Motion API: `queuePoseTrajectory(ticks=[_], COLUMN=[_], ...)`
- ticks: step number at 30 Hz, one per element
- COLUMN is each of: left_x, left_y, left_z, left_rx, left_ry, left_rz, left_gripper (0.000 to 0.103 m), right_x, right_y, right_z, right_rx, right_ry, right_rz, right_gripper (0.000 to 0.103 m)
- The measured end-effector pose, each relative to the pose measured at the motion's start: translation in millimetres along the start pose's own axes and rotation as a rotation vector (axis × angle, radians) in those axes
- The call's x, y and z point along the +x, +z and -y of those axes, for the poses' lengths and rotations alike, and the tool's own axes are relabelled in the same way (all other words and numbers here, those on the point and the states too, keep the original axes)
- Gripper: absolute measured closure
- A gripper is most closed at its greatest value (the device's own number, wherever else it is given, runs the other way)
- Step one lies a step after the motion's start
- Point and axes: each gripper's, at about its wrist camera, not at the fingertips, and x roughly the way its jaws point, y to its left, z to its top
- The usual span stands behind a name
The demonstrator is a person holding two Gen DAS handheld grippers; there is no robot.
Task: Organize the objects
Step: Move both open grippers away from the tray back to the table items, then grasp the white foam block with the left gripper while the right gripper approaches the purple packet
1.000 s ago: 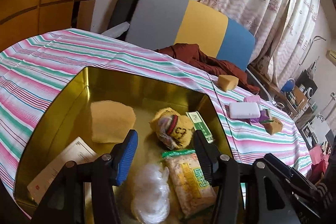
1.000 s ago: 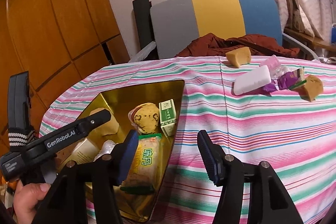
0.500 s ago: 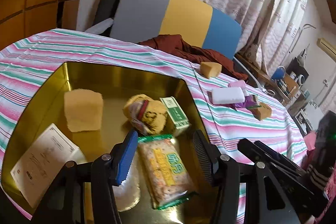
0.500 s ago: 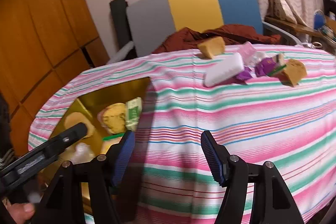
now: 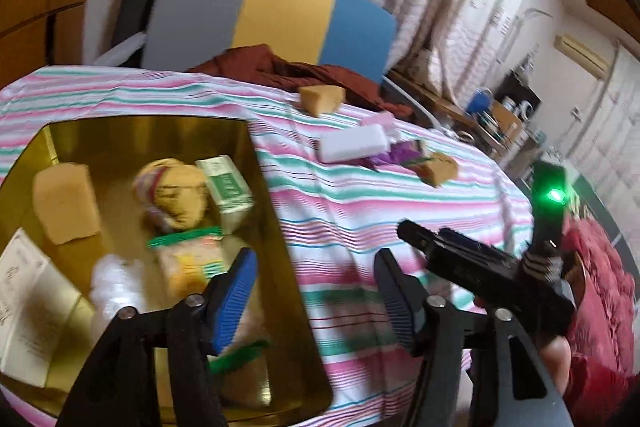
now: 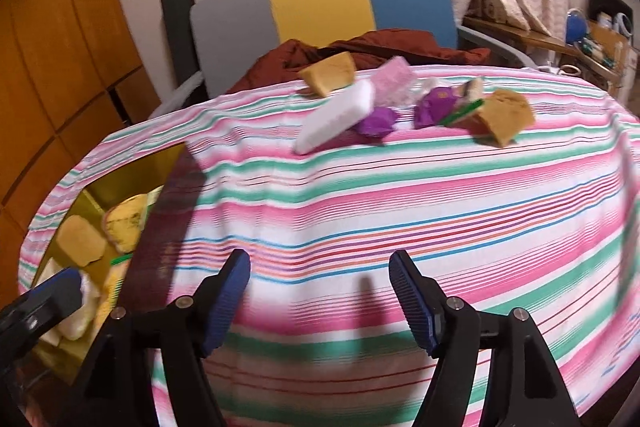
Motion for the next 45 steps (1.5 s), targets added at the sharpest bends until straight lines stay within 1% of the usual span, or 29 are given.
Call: queuePoseTrajectory(ticks=[5,9,12,16,19,24,26,27,29,31,34,35,37,39,42,43,44,45], left_x=[14.8,30.8,39.4,46.9,47.2,46.5,47.2,47.6,50.1,51.7,52.6,53.1,53.1,52.7,50.0,49.8,48.1,47.7], left_y=[-0.7,-1.7,-3.5,-5.2,-7.9,-11.0,-11.8,-12.1,-12.2,-13.0,-13.8,-14.1,-14.8,-14.9,-13.5,-12.4,-11.0,-9.6], left_z=[32.1,48.4,56.4,63.6,64.9,61.4,59.3,58.1,55.9,55.9,57.8,58.8,62.0,63.8,65.4,65.7,66.1,66.3], left_rx=[0.083,0.101,0.112,0.120,0.124,0.109,0.103,0.100,0.091,0.086,0.089,0.088,0.098,0.107,0.114,0.115,0.117,0.118], left_ry=[-0.025,-0.035,-0.030,-0.022,-0.014,-0.003,0.002,0.004,0.005,0.002,0.001,-0.002,0.003,0.001,0.009,0.012,0.015,0.017], left_rz=[-0.041,-0.086,-0.109,-0.130,-0.139,-0.147,-0.152,-0.154,-0.162,-0.168,-0.166,-0.169,-0.171,-0.171,-0.163,-0.159,-0.152,-0.147], left_gripper=[0.039,0.039,0.039,0.039,0.039,0.039,0.039,0.039,0.039,0.039,0.039,0.039,0.039,0.038,0.038,0.038,0.038,0.038], right_x=[6.7,15.5,24.1,39.2,61.6,104.0,120.3,122.2,122.7,122.8,111.7,111.0,119.4,126.9,148.9,151.1,150.1,150.6], right_y=[9.7,20.8,33.9,56.6,84.5,117.5,123.0,124.1,125.5,127.5,128.4,128.0,129.0,128.9,128.7,128.5,129.4,129.6], right_z=[37.2,63.9,75.5,83.3,83.3,76.3,69.2,65.0,61.4,63.5,70.9,70.7,67.2,63.0,54.1,53.0,51.7,52.1], right_rx=[0.034,0.073,0.096,0.133,0.138,0.109,0.086,0.079,0.069,0.076,0.125,0.131,0.129,0.125,0.085,0.080,0.064,0.060], right_ry=[-0.068,-0.102,-0.107,-0.098,-0.107,-0.153,-0.134,-0.121,-0.126,-0.108,-0.038,-0.022,0.006,0.030,-0.022,-0.033,-0.038,-0.031], right_rz=[0.002,0.000,0.008,0.022,0.029,-0.013,-0.045,-0.038,-0.026,-0.031,-0.009,-0.013,-0.055,-0.073,-0.137,-0.122,-0.096,-0.097], right_gripper=[0.026,0.026,0.026,0.026,0.026,0.026,0.026,0.026,0.026,0.026,0.025,0.025,0.025,0.025,0.025,0.028,0.041,0.055])
